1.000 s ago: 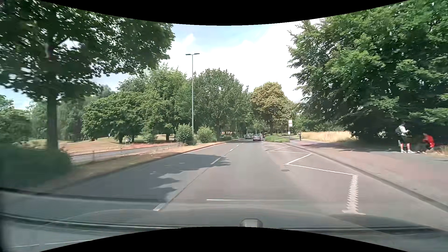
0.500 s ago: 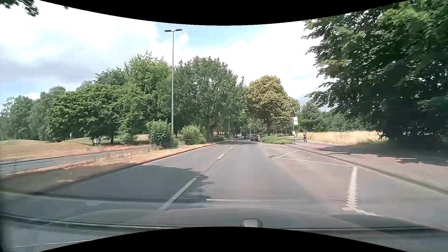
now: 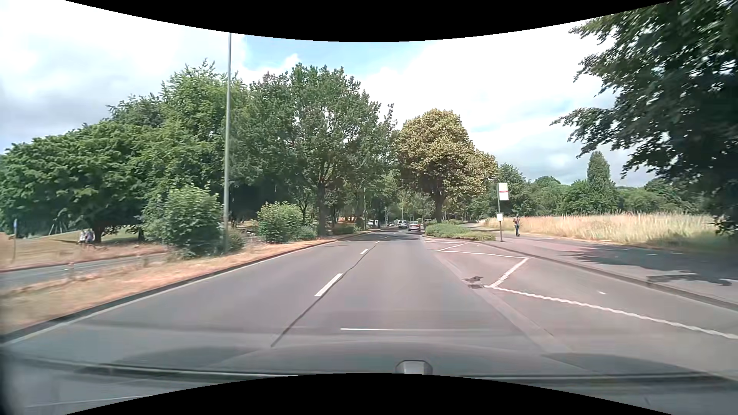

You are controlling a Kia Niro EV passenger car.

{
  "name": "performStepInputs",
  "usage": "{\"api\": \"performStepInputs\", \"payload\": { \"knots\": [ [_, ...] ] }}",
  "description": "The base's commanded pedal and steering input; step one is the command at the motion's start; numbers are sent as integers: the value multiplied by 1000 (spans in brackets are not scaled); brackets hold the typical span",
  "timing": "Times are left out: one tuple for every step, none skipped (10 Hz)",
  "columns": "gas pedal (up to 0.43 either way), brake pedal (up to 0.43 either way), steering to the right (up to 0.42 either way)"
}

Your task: Follow the waypoints while adhering to traffic rules and regulations

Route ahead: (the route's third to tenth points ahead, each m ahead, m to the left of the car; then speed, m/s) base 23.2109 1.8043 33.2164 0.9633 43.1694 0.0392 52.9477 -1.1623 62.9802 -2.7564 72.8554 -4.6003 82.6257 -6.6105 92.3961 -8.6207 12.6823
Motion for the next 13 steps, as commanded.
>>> {"api": "performStepInputs", "payload": {
  "knots": [
    [138, 18, 20],
    [138, 18, 19],
    [138, 18, 18],
    [138, 18, 16],
    [138, 18, 15],
    [138, 18, 12],
    [138, 18, 11],
    [150, 18, 10],
    [150, 18, 10],
    [150, 18, 10],
    [150, 18, 10],
    [150, 18, 9],
    [150, 18, 9]
  ]
}}
